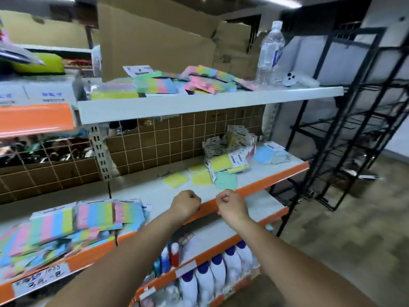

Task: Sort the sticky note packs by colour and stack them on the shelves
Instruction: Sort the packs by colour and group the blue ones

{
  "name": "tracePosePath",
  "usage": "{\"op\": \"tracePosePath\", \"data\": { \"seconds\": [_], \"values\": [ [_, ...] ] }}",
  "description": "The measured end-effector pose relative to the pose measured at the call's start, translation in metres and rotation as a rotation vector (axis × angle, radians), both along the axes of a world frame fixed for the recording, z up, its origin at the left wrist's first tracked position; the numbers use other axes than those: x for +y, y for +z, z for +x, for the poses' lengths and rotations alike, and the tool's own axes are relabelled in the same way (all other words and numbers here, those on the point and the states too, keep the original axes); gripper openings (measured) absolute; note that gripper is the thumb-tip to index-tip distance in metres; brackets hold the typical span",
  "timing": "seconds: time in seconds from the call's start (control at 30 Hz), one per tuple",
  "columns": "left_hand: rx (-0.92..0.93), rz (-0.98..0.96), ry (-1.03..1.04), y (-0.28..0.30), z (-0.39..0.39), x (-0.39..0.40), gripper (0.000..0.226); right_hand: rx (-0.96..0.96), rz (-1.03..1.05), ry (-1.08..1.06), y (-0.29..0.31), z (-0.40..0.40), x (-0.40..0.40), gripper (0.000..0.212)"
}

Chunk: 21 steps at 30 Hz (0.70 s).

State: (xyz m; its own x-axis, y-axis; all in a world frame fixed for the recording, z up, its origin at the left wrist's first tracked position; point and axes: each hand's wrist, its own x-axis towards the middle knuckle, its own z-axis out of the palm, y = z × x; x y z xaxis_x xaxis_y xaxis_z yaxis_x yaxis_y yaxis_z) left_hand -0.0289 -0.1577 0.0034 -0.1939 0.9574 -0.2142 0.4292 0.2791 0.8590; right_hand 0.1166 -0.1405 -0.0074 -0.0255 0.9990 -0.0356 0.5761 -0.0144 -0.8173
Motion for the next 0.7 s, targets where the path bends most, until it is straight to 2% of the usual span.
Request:
{"op": "tracePosePath", "data": {
  "seconds": [0.23,0.57,0.7],
  "values": [
    [0.026,-0.011,-0.160,-0.006,0.072,0.049,0.021,0.034,-0.001,-0.155,-0.005,0.070,0.024,0.028],
    [-0.019,0.007,-0.279,0.007,0.146,0.147,0.015,0.002,-0.038,-0.287,-0.001,0.141,0.105,0.014],
    [-0.001,-0.003,-0.322,0.008,0.160,0.191,0.008,0.048,-0.031,-0.347,0.002,0.156,0.140,0.018]
  ]
}}
